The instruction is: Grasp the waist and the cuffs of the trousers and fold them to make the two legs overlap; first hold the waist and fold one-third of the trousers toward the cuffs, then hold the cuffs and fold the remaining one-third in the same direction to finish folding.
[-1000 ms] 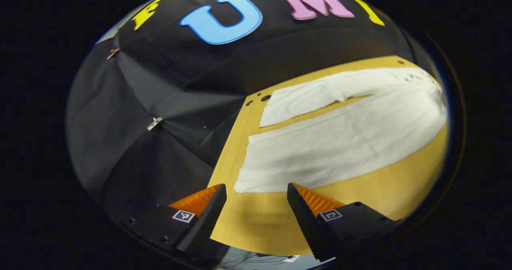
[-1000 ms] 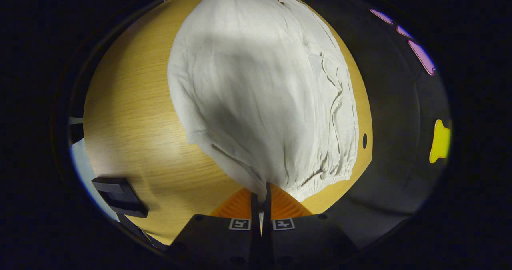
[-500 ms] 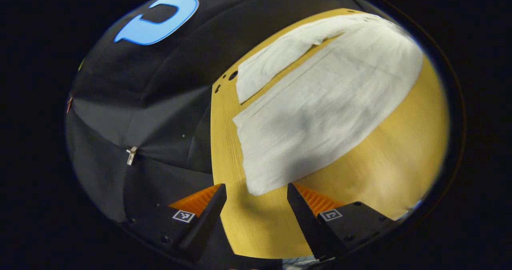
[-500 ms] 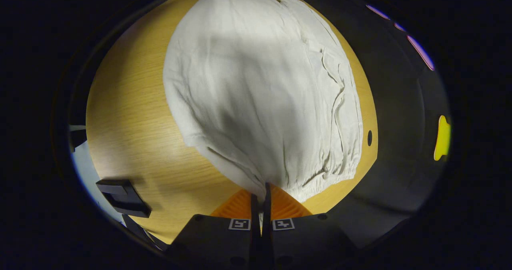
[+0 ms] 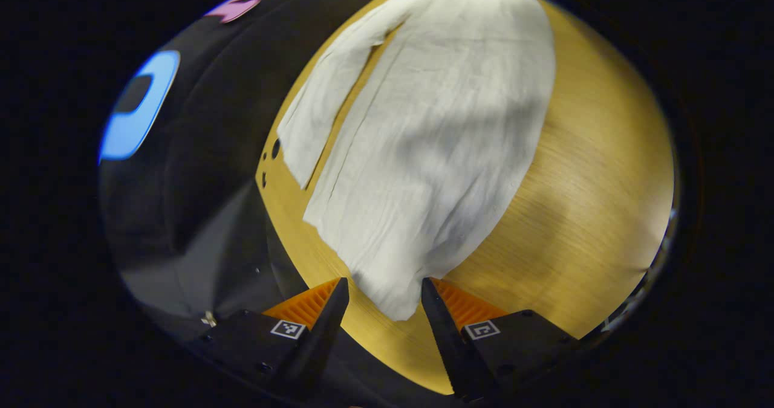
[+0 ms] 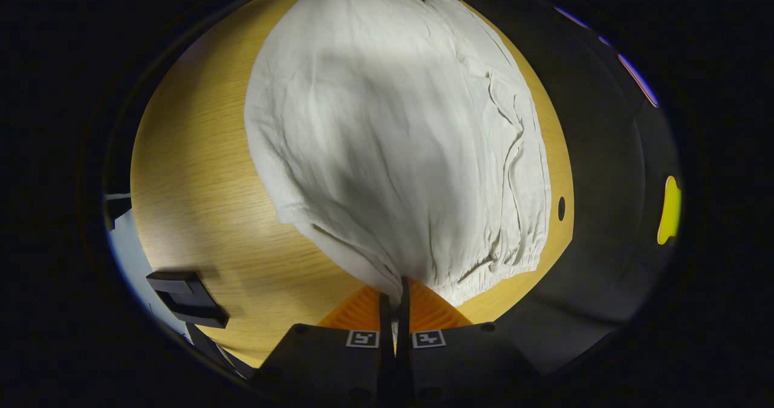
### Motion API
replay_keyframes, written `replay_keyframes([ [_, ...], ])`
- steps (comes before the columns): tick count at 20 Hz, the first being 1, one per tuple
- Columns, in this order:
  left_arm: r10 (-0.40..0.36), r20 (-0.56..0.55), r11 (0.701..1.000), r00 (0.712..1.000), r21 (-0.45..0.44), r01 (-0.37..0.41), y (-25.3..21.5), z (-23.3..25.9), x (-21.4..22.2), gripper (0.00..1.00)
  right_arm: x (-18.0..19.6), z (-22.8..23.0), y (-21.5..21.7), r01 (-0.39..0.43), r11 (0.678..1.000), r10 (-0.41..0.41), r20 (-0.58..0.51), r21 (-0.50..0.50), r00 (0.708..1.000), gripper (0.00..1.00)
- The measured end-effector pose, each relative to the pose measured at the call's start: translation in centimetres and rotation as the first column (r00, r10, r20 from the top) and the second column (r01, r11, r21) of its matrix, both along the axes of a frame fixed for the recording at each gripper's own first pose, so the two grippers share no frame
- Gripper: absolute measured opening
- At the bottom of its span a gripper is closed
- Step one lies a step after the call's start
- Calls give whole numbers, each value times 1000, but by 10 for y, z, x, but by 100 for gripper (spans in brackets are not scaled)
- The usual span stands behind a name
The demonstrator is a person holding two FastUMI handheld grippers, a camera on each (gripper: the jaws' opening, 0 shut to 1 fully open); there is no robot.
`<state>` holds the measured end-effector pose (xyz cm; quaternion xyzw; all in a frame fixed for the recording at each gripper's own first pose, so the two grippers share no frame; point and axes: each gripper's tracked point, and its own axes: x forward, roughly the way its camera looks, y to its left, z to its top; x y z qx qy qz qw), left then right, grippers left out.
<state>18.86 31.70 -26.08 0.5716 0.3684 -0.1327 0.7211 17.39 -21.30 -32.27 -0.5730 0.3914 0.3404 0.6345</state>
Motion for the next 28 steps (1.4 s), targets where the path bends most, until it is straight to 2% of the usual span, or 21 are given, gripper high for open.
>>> replay_keyframes([
  [1,-63,-26,997,998,44,64,-5,1,8,79,0,0,0,-1,1000,1,3,-2,1000,5],
  [3,-100,-51,992,994,76,104,-10,0,17,72,0,0,0,-5,1000,5,8,-8,1000,5],
  [5,-93,-73,993,993,69,98,-11,-1,25,65,1,0,0,-7,1000,7,10,-11,1000,5],
  [8,-71,-90,996,993,50,75,-12,-3,27,45,1,0,0,-4,1000,4,13,-13,1000,5],
  [9,-65,-96,997,993,42,69,-12,-5,27,42,1,0,0,-4,1000,5,14,-15,1000,5],
  [11,-62,-99,997,993,39,66,-13,-10,27,29,1,-1,0,-8,1000,9,21,-19,1000,5],
  [12,-63,-88,997,994,45,68,-14,-10,29,16,1,0,1,-10,1000,11,24,-20,1000,5],
  [14,-45,-56,998,997,45,47,-11,-12,28,6,1,0,1,-15,1000,15,30,-26,999,5],
  [19,36,23,999,999,-15,-36,-16,-11,29,6,1,1,0,-29,999,31,51,-37,998,5],
  [22,66,122,997,990,-44,-61,-20,5,28,5,3,4,-4,-7,999,10,71,-37,997,5],
  [24,110,193,992,975,-88,-95,-20,23,22,5,6,14,-4,23,1000,-23,98,-6,995,5],
  [28,175,277,977,945,-168,-131,-17,49,19,5,15,42,-3,129,986,-145,168,102,975,5],
])
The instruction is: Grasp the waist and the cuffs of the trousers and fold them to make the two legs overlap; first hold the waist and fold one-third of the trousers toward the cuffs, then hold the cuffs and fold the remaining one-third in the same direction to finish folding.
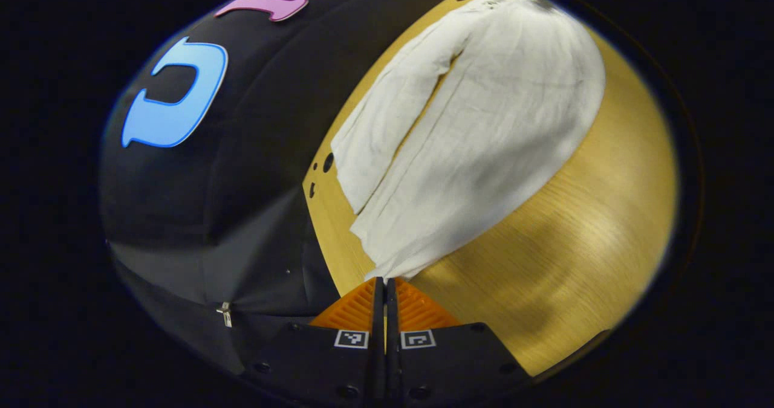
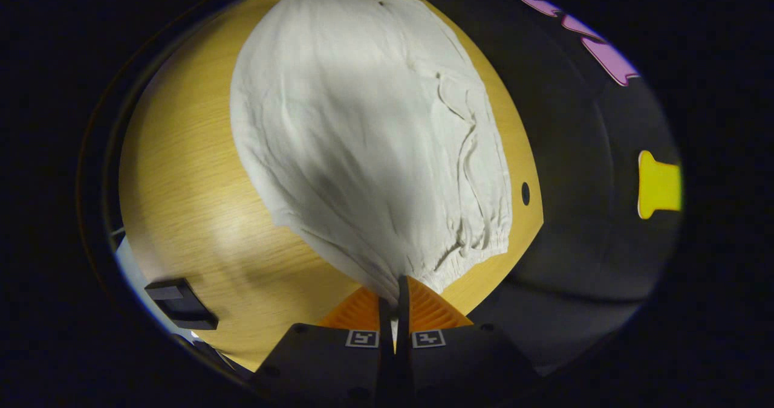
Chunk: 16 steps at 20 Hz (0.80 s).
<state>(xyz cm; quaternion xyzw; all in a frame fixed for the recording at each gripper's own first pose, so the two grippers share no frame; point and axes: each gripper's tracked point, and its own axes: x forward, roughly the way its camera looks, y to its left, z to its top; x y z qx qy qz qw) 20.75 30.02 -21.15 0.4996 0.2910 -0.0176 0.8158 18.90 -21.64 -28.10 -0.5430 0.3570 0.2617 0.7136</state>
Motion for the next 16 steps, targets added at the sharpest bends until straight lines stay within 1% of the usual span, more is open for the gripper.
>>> replay_keyframes([
  [4,8,62,1000,998,-22,-7,-10,21,6,5,24,28,1,97,991,-105,79,97,991,5],
  [8,42,141,997,989,-75,-31,-15,47,28,5,51,50,-1,179,966,-203,119,185,972,5],
  [10,61,189,993,980,-114,-40,-24,66,40,5,63,63,0,217,949,-252,137,230,958,5],
  [14,99,274,976,957,-212,-40,-38,96,92,5,108,76,3,286,904,-348,158,316,924,5],
  [16,136,309,964,941,-262,-53,-40,108,117,5,130,85,7,314,876,-391,157,367,907,5],
])
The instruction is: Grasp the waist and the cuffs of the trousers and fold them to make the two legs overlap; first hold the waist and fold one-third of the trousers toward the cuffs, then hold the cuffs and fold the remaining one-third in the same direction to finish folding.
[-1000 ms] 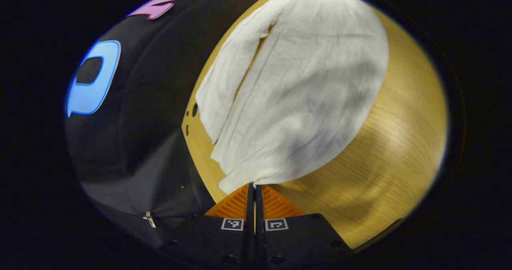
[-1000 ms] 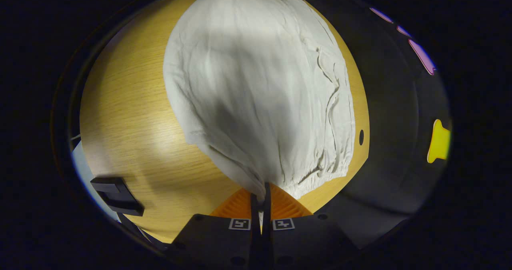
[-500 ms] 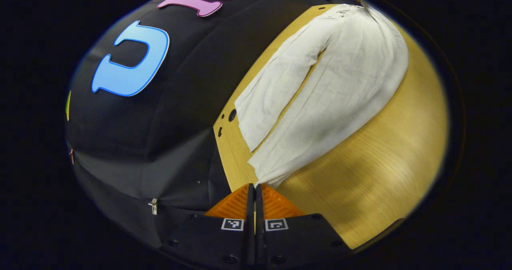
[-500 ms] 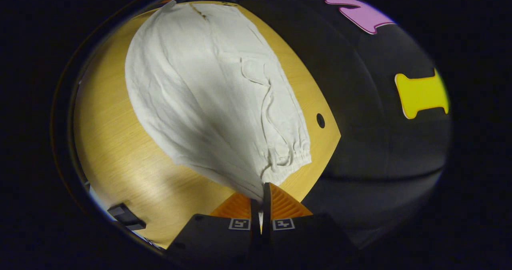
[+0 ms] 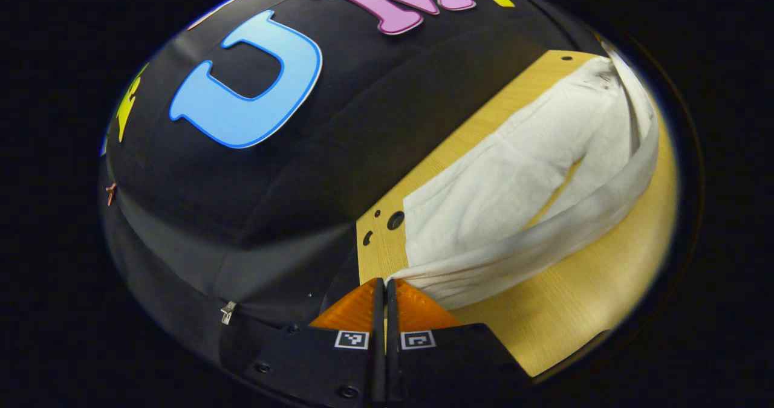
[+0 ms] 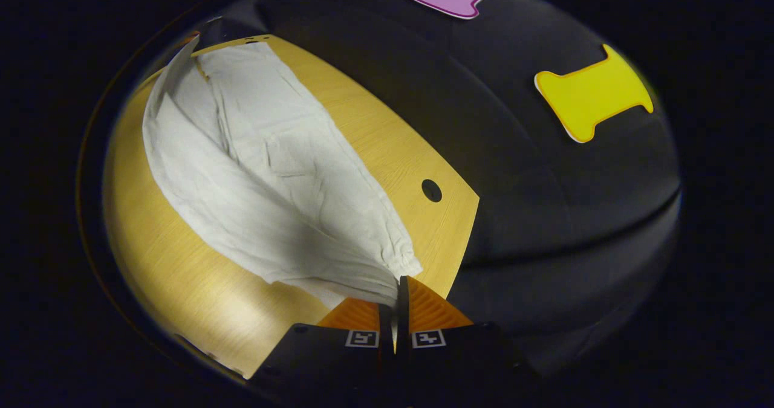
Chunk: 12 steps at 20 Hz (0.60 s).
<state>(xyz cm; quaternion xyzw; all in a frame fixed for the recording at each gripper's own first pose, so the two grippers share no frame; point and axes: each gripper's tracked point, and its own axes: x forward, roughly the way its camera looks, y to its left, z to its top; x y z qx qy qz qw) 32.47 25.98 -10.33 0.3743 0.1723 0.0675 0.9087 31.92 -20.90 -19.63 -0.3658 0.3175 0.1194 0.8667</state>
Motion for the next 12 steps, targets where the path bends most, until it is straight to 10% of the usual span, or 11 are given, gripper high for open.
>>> replay_keyframes([
  [6,112,96,966,989,-243,-86,8,19,87,5,72,9,13,156,969,-163,18,194,986,5],
  [12,229,27,907,973,-368,-203,31,-16,151,5,138,-14,12,375,824,-382,-73,424,921,5],
])
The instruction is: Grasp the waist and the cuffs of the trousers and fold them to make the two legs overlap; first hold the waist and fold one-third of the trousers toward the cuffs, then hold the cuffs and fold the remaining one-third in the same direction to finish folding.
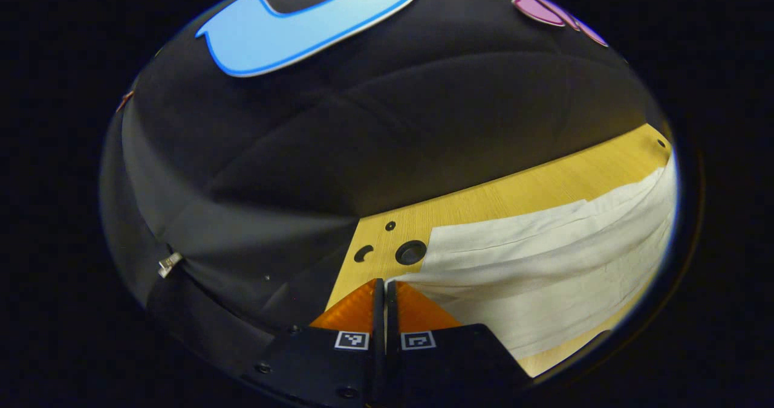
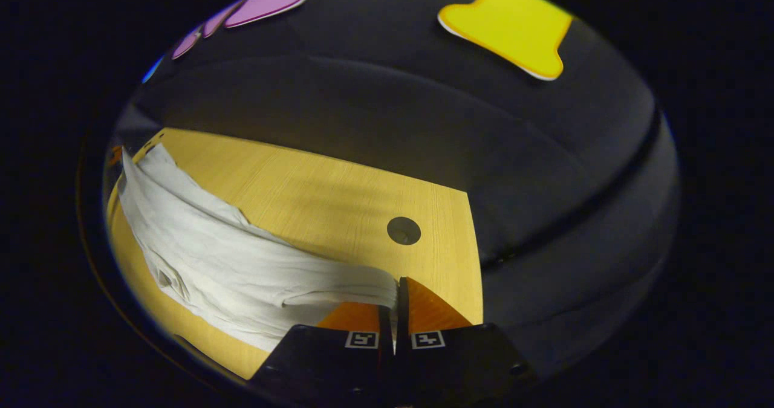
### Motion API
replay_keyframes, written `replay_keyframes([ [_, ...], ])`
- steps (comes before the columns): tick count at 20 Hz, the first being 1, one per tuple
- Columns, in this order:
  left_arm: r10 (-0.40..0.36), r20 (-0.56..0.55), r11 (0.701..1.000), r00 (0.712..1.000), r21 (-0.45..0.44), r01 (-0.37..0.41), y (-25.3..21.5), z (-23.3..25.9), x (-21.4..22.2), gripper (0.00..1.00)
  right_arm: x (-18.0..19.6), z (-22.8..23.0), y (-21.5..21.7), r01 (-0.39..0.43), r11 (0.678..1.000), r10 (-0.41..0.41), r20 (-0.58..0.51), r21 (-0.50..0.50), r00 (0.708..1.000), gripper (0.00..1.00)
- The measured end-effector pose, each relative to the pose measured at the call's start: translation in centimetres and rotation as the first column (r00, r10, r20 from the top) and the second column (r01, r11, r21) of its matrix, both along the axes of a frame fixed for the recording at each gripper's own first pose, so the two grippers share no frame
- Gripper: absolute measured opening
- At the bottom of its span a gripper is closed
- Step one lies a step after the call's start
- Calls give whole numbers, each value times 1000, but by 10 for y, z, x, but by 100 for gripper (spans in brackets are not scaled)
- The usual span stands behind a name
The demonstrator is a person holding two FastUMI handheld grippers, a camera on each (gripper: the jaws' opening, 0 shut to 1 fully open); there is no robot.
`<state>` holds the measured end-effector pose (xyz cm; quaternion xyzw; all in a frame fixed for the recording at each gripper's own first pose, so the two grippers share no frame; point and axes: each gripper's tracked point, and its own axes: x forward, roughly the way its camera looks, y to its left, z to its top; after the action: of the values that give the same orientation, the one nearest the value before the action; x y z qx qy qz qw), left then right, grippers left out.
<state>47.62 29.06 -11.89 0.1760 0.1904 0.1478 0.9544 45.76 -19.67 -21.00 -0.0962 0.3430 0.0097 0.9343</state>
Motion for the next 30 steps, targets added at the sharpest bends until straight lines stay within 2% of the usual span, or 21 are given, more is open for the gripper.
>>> replay_keyframes([
  [2,21,6,999,1000,-41,-20,-5,-8,11,5,1,-12,4,92,991,-87,-54,99,995,5],
  [5,40,-22,998,999,-48,-41,-12,-22,13,5,-5,-7,11,168,970,-151,-103,178,983,23],
  [6,18,-42,997,999,-79,-21,-21,-28,12,6,-5,2,11,172,967,-156,-97,189,983,24],
  [7,-23,-59,992,998,-126,15,-32,-33,11,10,-6,9,8,177,967,-162,-90,182,983,39],
  [9,-54,-39,984,998,-175,46,-48,-25,5,51,-16,21,2,164,974,-155,-67,156,986,99],
  [10,-51,-14,982,999,-182,47,-51,-13,-1,71,-25,29,-1,161,976,-155,-55,148,986,96],
  [11,-55,13,980,998,-189,57,-55,-1,-9,92,-31,35,-3,163,975,-159,-35,153,987,98],
  [14,-85,95,973,992,-205,103,-71,33,-32,99,-58,51,-17,211,958,-221,32,193,975,98],
  [18,-155,196,951,968,-236,200,-112,89,-87,97,-87,61,-35,308,886,-358,91,347,929,99],
  [20,-170,247,944,954,-238,230,-131,117,-117,96,-97,50,-44,340,865,-406,115,368,907,99],
  [23,-183,273,955,944,-179,237,-150,147,-161,97,-116,42,-48,373,830,-452,108,414,886,99],
  [26,-222,277,940,935,-194,280,-185,153,-194,97,-124,27,-47,406,783,-497,80,472,864,99],
  [30,-258,254,903,932,-281,326,-227,141,-239,97,-129,9,-52,469,733,-564,55,492,824,99],
])
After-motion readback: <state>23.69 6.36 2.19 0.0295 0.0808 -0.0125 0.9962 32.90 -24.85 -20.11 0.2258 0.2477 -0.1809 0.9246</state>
